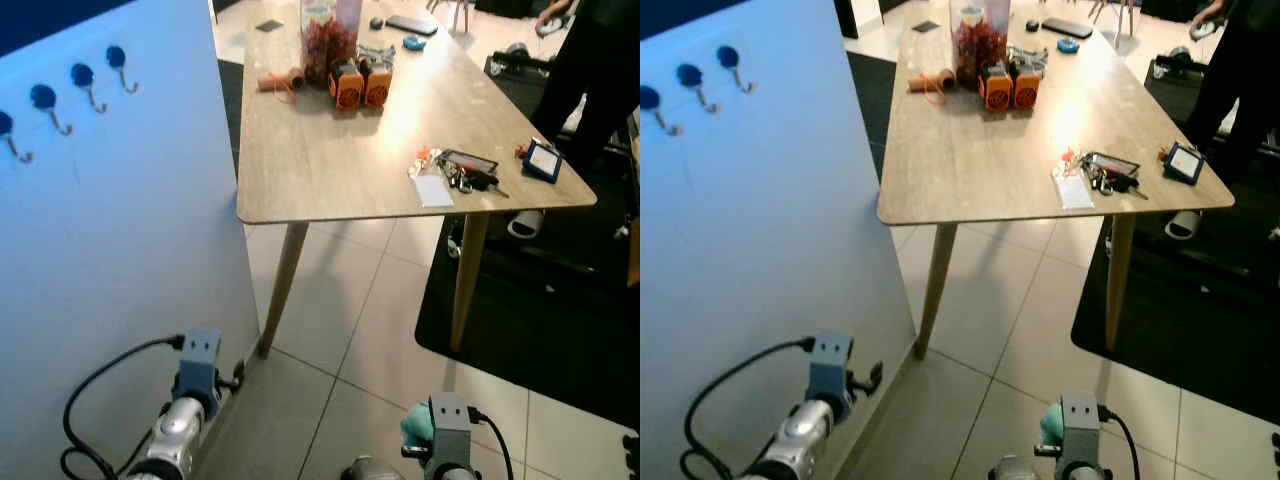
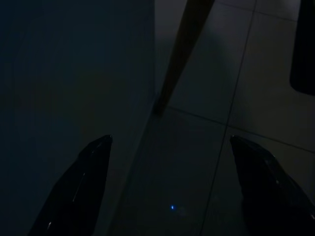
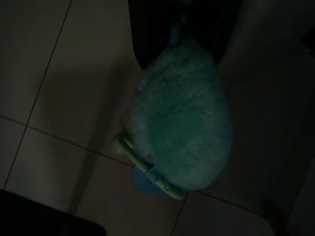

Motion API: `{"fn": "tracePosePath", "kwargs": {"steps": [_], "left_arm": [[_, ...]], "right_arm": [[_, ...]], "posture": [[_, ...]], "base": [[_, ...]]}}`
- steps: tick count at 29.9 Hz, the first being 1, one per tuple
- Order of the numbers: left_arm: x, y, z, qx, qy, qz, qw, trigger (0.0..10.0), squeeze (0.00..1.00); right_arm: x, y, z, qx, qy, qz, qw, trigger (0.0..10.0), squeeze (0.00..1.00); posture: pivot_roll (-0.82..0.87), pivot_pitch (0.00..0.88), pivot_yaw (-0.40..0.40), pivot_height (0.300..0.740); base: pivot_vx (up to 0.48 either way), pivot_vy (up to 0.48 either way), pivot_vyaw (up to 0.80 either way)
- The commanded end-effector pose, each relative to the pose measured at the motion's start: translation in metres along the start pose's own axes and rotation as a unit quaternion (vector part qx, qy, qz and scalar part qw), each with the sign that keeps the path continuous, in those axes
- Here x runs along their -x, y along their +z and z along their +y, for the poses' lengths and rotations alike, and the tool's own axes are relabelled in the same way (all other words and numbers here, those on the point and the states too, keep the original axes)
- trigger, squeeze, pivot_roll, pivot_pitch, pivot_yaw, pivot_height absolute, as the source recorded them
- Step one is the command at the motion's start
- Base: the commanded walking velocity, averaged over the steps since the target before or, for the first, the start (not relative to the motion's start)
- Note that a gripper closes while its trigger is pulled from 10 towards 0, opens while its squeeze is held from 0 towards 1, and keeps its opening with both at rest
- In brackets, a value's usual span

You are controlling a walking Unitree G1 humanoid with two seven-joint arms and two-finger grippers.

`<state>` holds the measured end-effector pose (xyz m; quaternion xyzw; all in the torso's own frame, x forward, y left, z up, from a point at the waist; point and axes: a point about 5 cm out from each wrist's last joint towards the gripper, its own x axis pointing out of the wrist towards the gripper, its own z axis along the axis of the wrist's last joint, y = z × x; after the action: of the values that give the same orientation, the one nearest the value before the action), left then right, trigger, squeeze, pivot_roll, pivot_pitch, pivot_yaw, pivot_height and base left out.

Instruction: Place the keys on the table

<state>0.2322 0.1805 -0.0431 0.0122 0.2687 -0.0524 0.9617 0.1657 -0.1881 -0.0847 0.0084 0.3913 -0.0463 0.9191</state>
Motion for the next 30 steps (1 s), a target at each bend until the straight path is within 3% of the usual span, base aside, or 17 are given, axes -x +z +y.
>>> {"fn": "tracePosePath", "kwargs": {"steps": [1, 10, 30], "left_arm": [[0.0038, -0.009, 0.0011, 0.003, 0.006, 0.016, 1.0, 10.0, 0.0], [0.004, -0.0095, 0.0017, 0.0, 0.008, 0.018, 1.0, 10.0, 0.0], [0.0025, -0.0084, -0.0012, -0.005, 0.002, 0.02, 1.0, 10.0, 0.0]], "right_arm": [[0.0008, -0.0022, -0.001, 0.001, 0.0, 0.003, 1.0, 10.0, 0.0], [0.0009, -0.0028, 0.0006, 0.002, 0.002, 0.004, 1.0, 10.0, 0.0], [0.0011, -0.0037, -0.0003, 0.004, 0.001, 0.007, 1.0, 10.0, 0.0]], "posture": [[0.01, 0.082, 0.025, 0.74], [0.01, 0.084, 0.024, 0.74], [0.01, 0.089, 0.023, 0.74]], "base": [[0.0, 0.0, 0.0], [0.0, -0.126, 0.0], [0.0, -0.424, 0.0]]}}
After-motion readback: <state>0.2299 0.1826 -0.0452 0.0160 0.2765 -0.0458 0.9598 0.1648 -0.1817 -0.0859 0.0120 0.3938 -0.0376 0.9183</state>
